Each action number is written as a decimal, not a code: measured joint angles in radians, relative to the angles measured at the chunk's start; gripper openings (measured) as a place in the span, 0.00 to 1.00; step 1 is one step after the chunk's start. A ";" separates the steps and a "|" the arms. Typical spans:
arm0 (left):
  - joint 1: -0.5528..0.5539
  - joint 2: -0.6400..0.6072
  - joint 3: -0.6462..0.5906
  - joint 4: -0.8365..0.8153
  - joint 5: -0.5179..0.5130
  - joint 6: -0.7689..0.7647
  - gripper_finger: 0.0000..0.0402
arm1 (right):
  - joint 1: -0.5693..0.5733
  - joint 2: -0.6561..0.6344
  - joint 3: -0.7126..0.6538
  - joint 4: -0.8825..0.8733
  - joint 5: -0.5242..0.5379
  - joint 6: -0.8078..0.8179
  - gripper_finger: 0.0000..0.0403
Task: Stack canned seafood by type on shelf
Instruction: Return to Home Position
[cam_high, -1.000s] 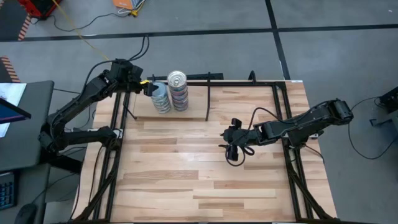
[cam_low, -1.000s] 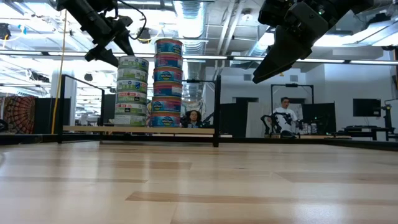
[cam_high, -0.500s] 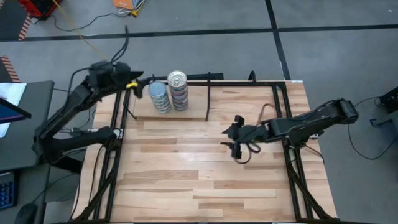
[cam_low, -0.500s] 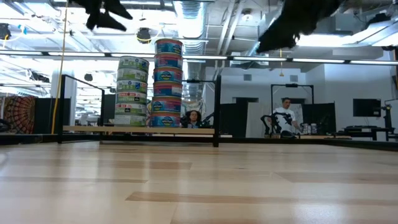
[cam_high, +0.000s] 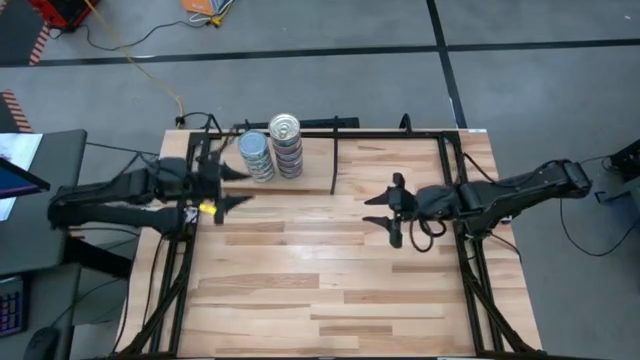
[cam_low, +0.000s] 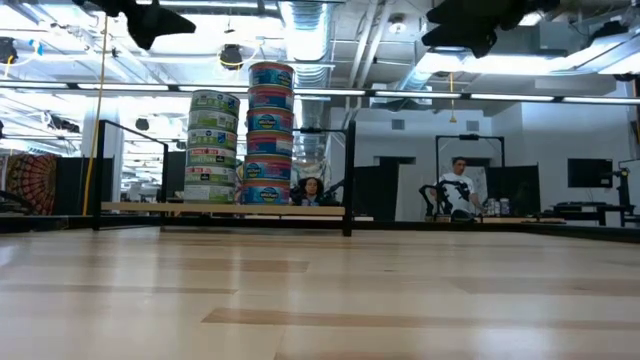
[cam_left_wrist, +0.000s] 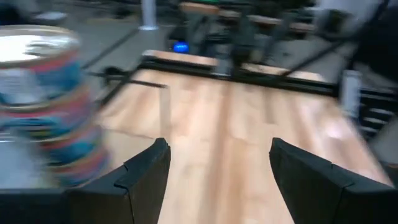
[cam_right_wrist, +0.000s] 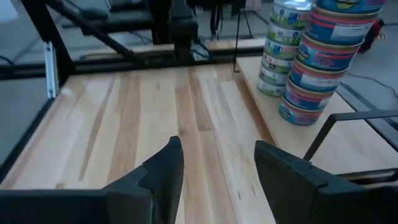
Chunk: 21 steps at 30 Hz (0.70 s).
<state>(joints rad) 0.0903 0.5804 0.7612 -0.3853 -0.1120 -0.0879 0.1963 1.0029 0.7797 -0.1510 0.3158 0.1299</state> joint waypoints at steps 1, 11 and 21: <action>-0.027 -0.011 -0.016 0.007 0.012 0.000 0.66 | 0.000 -0.017 -0.026 0.029 0.000 0.001 0.55; -0.171 -0.032 -0.112 0.042 0.065 -0.077 0.66 | 0.000 -0.198 -0.282 0.273 0.000 -0.025 0.55; -0.245 -0.047 -0.222 0.237 0.029 0.027 0.66 | 0.000 -0.446 -0.386 0.251 0.000 -0.022 0.55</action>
<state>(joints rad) -0.1551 0.5337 0.5396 -0.1484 -0.0826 -0.0604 0.1963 0.5570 0.3934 0.1003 0.3157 0.1079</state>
